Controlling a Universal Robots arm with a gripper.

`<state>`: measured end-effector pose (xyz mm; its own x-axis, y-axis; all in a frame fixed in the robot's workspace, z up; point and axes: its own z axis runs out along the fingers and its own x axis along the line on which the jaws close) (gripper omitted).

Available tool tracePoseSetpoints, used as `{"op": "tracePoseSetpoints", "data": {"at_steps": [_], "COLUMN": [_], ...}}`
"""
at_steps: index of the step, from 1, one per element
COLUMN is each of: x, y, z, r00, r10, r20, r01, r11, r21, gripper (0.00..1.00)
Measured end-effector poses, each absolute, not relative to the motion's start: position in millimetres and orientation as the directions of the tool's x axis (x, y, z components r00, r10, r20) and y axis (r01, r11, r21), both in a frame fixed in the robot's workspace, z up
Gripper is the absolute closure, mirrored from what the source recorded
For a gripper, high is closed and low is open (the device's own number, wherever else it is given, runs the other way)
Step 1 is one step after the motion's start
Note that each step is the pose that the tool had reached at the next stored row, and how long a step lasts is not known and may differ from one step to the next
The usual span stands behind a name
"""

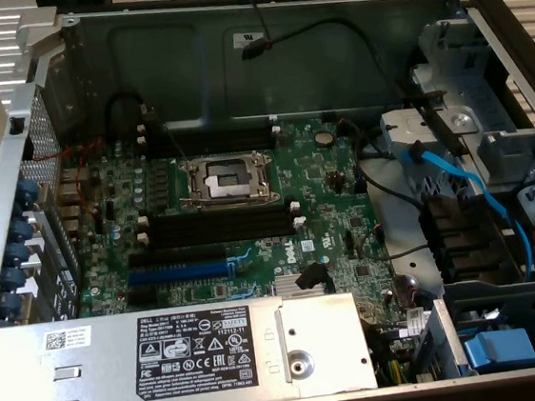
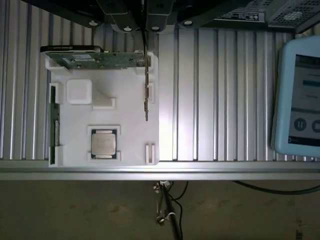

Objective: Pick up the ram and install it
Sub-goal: 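Pick up the ram and move it above insertion slot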

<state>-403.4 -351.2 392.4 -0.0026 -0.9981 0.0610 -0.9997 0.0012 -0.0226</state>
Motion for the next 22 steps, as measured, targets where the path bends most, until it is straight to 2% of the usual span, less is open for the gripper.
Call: {"op": "tracePoseSetpoints", "data": {"at_steps": [6,22], "x": [-398,-363], "y": [-351,-351], "z": [403,408], "r00": [-0.003,-0.003], "r10": [-0.998,-0.998], "r20": [0.062,0.062], "r01": [-1.0,-1.0], "r11": [0.001,0.001], "r21": [-0.025,-0.025], "gripper": [0.87,0.87]}}
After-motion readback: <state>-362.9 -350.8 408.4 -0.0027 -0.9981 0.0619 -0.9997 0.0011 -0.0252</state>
